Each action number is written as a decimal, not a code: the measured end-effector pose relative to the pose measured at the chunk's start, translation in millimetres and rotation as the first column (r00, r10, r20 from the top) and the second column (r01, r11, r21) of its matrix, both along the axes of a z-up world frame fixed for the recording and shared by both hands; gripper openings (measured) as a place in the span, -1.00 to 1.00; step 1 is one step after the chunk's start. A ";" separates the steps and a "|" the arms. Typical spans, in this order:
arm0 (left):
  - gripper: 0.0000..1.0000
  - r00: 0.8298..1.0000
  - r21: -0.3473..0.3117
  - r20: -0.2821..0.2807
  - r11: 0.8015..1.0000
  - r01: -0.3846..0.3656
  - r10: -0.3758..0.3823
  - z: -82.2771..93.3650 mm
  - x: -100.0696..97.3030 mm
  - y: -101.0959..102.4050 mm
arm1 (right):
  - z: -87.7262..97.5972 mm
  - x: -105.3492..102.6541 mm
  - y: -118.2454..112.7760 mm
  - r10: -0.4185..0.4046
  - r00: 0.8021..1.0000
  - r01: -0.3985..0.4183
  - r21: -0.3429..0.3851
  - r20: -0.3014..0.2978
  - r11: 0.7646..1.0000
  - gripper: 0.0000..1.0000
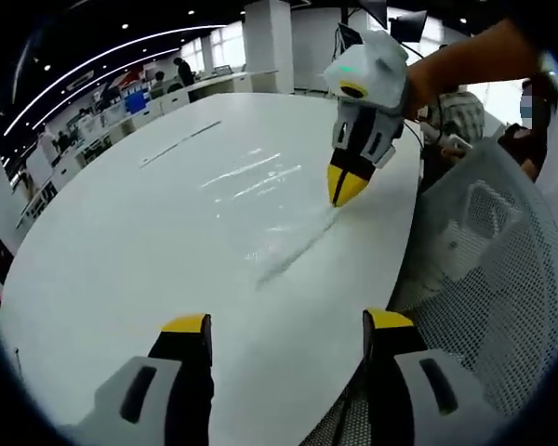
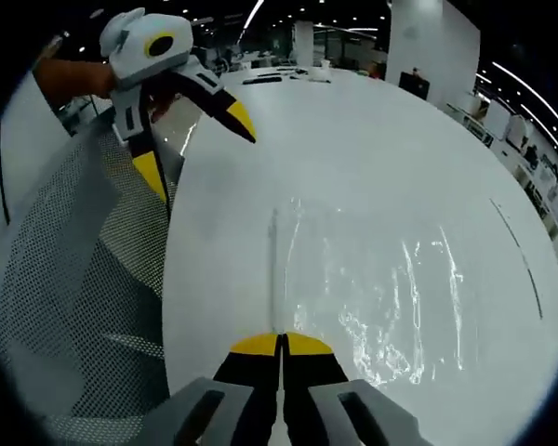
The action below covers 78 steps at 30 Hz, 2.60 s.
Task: Open the resealable bag by pulling the two sides of the seal apart until the entire bag opening is separated and visibly accessible.
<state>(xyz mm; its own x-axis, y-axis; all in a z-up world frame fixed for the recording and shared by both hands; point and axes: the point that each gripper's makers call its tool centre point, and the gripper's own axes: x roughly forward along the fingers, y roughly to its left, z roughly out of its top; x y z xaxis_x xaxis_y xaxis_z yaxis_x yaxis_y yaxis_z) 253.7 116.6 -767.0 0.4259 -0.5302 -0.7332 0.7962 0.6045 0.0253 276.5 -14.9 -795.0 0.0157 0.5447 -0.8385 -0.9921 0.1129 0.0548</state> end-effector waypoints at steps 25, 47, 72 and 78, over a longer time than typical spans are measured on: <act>-0.36 0.967 0.081 0.061 0.967 0.243 -0.249 -3.9 6.8 -36.7 | 30.1 -25.2 -4.4 0.119 0.992 -0.119 -0.001 -0.042 0.993 -1.00; -0.70 0.920 0.177 0.164 0.928 0.328 -0.357 2.3 14.2 -39.3 | 37.7 -32.2 -11.5 0.121 0.991 -0.120 0.018 -0.050 0.993 -1.00; -0.98 0.892 0.169 0.157 0.902 0.397 -0.423 3.9 3.1 -54.3 | 39.1 -36.1 -12.4 0.106 0.992 -0.105 0.018 -0.064 0.994 -1.00; -1.00 0.880 0.178 0.150 0.888 0.424 -0.451 3.2 -0.5 -56.6 | 33.9 -39.2 -13.8 0.123 0.991 -0.123 -0.006 -0.048 0.992 -1.00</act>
